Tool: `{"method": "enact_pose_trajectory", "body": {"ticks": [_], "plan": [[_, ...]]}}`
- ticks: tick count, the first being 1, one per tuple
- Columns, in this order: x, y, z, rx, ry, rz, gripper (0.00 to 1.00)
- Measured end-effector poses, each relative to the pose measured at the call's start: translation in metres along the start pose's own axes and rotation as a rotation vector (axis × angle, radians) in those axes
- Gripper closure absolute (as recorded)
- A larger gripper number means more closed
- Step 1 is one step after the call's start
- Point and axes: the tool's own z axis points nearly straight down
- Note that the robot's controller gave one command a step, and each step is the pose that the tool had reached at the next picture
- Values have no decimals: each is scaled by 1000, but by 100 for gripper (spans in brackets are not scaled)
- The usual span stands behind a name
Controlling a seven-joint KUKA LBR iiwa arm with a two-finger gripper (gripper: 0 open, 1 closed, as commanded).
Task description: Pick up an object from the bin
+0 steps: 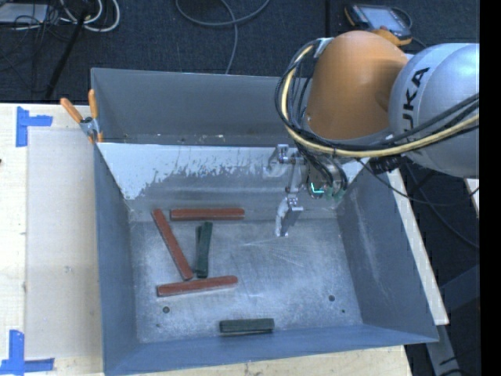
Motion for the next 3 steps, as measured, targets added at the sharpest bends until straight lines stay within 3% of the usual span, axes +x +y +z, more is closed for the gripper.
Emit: {"method": "enact_pose_trajectory", "body": {"ticks": [1, 2, 3], "plan": [[-1, 0, -5, -1, -8, 2, 100], [-1, 0, -5, -1, -8, 2, 100], [4, 5, 90, -1, -4, 44, 0]]}}
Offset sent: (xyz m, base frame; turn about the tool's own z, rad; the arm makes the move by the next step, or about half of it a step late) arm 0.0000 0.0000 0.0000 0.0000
